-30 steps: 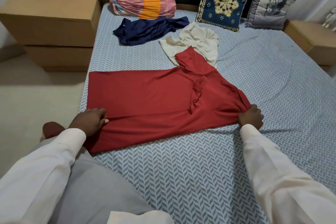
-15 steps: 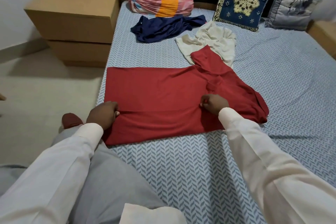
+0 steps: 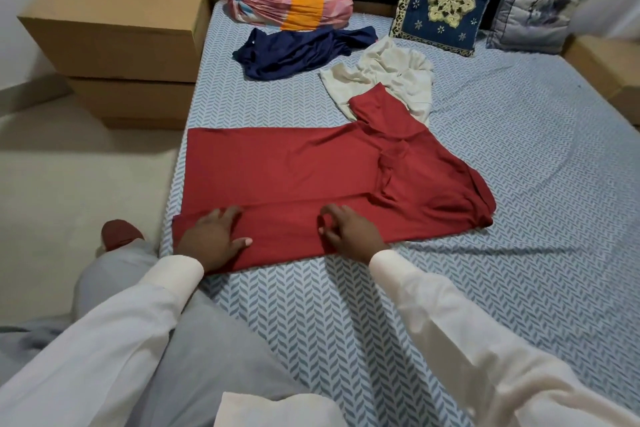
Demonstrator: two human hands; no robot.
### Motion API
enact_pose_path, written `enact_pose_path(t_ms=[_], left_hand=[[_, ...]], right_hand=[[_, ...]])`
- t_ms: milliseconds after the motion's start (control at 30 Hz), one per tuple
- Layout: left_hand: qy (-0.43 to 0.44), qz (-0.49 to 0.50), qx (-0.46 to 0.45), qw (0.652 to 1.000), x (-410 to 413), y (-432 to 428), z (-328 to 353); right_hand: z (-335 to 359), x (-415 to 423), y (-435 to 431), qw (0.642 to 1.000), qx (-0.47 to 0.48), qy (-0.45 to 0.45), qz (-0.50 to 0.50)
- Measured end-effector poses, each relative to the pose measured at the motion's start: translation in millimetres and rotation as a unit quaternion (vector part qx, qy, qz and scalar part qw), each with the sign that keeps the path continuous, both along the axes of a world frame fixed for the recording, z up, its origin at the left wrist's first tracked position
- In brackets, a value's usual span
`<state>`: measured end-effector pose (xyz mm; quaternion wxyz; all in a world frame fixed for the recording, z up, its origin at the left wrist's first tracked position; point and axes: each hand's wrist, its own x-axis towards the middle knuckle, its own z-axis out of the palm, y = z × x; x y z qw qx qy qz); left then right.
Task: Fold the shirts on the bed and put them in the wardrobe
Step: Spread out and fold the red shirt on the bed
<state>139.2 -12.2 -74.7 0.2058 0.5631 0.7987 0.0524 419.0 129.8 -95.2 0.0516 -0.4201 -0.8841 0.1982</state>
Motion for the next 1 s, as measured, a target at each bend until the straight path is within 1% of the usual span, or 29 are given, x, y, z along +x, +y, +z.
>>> enact_pose_path(t_ms=[67, 133, 167, 233, 300, 367, 433, 467, 567, 633, 667, 733, 767, 800, 867, 1000], left_hand=[[0.019, 0.062, -0.045, 0.997, -8.5, -4.2, -4.9], [0.049, 0.113, -0.083, 0.989, -17.0, -8.3, -6.9], [0.065, 0.132, -0.092, 0.985, -19.2, -10.3, -7.6], [0.093, 0.159, -0.076, 0.98, -18.8, -11.6, -7.6], [0.119, 0.137, -0.026, 0.983, -12.3, -7.0, -3.8], [0.112, 0.052, 0.005, 0.992, -0.3, 3.0, 1.5], [0.079, -0.031, -0.027, 0.996, 15.2, 12.6, 0.5], [0.065, -0.05, -0.061, 0.995, 22.1, 16.6, -2.3], [0.048, -0.044, -0.125, 0.99, 29.1, 26.3, -2.9], [0.034, -0.021, -0.138, 0.99, 24.7, 29.9, -0.5], [0.033, -0.011, -0.139, 0.99, 23.5, 30.5, 0.0], [0.045, 0.004, -0.109, 0.993, 23.9, 32.2, -0.4], [0.059, 0.012, -0.082, 0.995, 21.2, 33.4, -0.6], [0.077, 0.017, -0.055, 0.995, 20.1, 36.1, -1.9], [0.114, 0.022, -0.018, 0.993, 13.0, 47.3, -3.2], [0.146, 0.011, -0.012, 0.989, -9.7, 80.7, -0.2]], right_hand=[[-7.7, 9.3, -2.8, 1.0, -0.015, 0.005, -0.006], [-14.5, 32.9, 8.9, 0.998, -0.012, 0.03, -0.057], [-17.6, 49.2, 18.2, 0.996, -0.01, 0.032, -0.087], [-20.0, 88.8, 40.5, 0.986, 0.001, 0.026, -0.164], [-16.9, 133.5, 62.0, 0.963, 0.011, 0.026, -0.267], [-8.7, 173.9, 76.5, 0.929, 0.013, 0.017, -0.37], [0.4, 201.8, 84.6, 0.902, 0.001, 0.006, -0.432], [3.7, 210.3, 87.8, 0.898, -0.01, 0.002, -0.441], [11.0, 218.4, 99.8, 0.902, -0.047, -0.03, -0.429], [17.8, 211.7, 105.2, 0.891, -0.057, -0.056, -0.447], [21.4, 206.3, 105.1, 0.88, -0.051, -0.078, -0.465], [28.5, 192.1, 104.0, 0.865, -0.014, -0.124, -0.486], [29.9, 178.6, 104.9, 0.868, 0.015, -0.131, -0.479], [28.9, 167.3, 106.0, 0.875, 0.048, -0.127, -0.464], [25.7, 134.1, 110.7, 0.902, 0.108, -0.104, -0.406], [21.7, 48.9, 127.3, 0.953, 0.157, -0.072, -0.25]])
